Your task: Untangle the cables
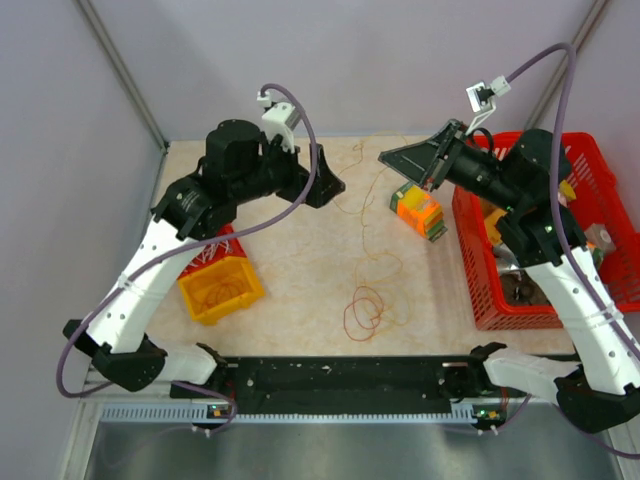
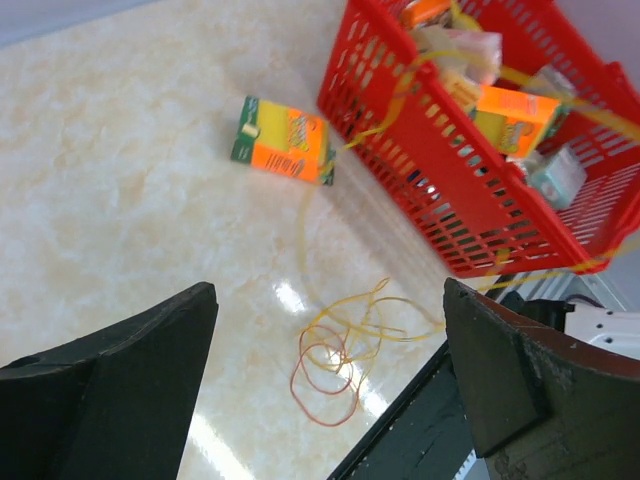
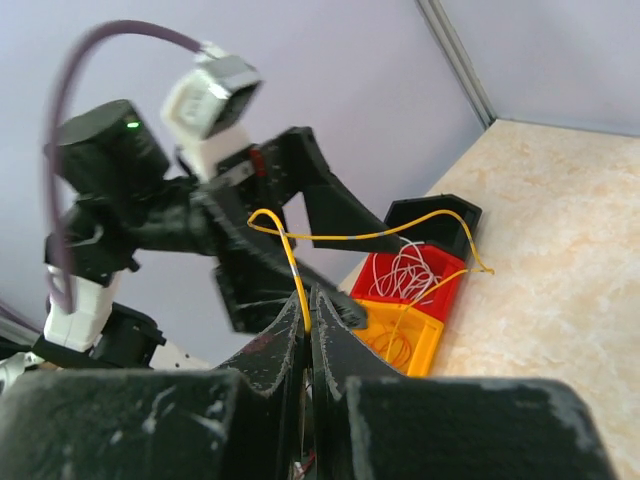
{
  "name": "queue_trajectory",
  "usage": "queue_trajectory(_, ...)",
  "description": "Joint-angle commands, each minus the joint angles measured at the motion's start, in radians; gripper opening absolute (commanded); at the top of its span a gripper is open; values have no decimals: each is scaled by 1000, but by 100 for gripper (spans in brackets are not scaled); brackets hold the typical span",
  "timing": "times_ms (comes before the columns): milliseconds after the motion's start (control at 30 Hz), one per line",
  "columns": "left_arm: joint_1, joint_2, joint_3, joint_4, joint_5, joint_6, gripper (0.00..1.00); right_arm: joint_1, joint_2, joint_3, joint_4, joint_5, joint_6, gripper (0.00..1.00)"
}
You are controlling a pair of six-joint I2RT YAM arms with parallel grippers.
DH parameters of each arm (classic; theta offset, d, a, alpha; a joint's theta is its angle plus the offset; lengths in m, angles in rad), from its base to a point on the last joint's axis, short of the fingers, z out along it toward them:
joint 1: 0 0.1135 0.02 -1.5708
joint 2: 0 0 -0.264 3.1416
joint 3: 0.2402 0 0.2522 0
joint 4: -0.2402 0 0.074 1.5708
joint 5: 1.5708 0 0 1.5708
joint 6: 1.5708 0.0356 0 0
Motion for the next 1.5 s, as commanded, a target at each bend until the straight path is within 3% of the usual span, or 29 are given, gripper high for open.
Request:
queue_trajectory(0,95,-26,-113,90,190,-76,98,-3,-32,-6,14,18,-21,0)
queue_trajectory(133,121,-46,-242,304,460,-198,98,-3,-26,-5,15,15,-21,0)
queue_trajectory(367,114,-51,-329,535,605,-262,98,-3,-20,-9,28,12,-14,0)
queue_trajectory(600,28,26,-185,306,354,-132,98,-1,-20,-11,35,11,-5,0)
queue_trajectory(867,-103,72,-86,236,75,-60,84,-3,-14,-18,48,11,10,0)
queue_trajectory(1100,-143,98,-56,211,-54,-34,42,-3,-18,-35,52,14,15,0)
queue_trajectory(1200,-141,72,-94,255,-70,-23,14,-3,-27,-63,48,21,-1,0)
queue_trajectory(1267,-141,48,-127,291,-81,-11,1,-3,-40,-101,40,37,-13,9)
queue_trajectory(1400,-140,2,-177,315,-120,17,0,-3,-90,-198,-23,92,-103,38)
queue_trajectory(1467,-140,-14,-180,299,-140,26,0,-14,-128,-273,-67,135,-129,58)
